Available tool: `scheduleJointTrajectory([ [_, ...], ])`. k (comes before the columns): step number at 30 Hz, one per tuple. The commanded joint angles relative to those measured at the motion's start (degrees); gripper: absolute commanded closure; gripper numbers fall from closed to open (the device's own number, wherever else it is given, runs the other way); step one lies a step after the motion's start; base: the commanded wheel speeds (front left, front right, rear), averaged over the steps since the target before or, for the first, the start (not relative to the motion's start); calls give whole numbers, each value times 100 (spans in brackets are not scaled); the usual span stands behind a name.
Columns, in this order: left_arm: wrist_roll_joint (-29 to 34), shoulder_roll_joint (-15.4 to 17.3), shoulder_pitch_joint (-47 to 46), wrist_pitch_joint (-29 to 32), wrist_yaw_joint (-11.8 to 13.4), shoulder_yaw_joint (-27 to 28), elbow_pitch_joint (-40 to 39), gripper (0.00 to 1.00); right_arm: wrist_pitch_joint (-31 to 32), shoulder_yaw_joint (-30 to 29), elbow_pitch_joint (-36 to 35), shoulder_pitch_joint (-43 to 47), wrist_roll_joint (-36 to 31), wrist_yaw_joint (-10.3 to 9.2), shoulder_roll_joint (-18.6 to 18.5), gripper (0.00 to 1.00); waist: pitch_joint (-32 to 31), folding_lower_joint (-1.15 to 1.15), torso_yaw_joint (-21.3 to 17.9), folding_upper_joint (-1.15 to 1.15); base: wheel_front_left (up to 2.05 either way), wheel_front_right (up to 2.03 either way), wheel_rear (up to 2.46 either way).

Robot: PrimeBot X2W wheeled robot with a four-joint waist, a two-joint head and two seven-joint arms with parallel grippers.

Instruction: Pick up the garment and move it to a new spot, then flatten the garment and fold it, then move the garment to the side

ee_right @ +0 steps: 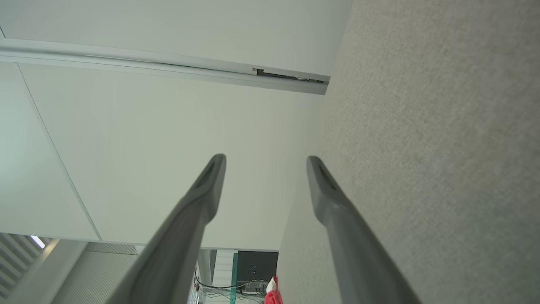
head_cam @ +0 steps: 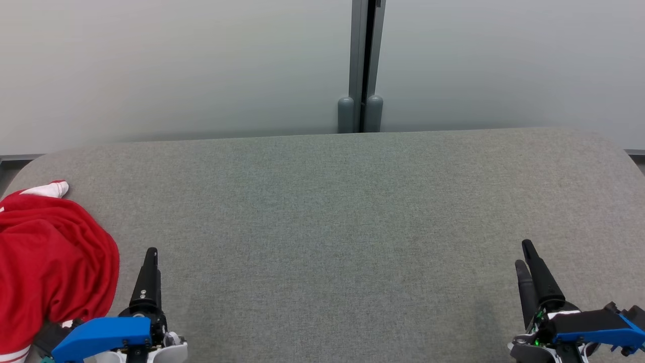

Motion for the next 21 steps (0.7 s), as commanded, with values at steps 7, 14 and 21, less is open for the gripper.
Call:
scheduleJointTrajectory([
  [7, 1068, 118, -29, -192, 204, -226, -201, 0, -196, 74, -221, -54, -1093, 8, -33, 0, -1, 0, 14, 0, 0, 0, 0],
  [14, 2034, 247, 53, -354, 360, -482, -303, 0, -359, 79, -329, 8, -2044, 8, -39, 0, -12, 0, 35, 0, 0, 0, 0],
  [21, 2794, 351, 94, -506, 499, -711, -335, 0, -501, 67, -364, 75, -2845, 9, -44, 0, -26, 0, 59, 0, 0, 0, 0],
])
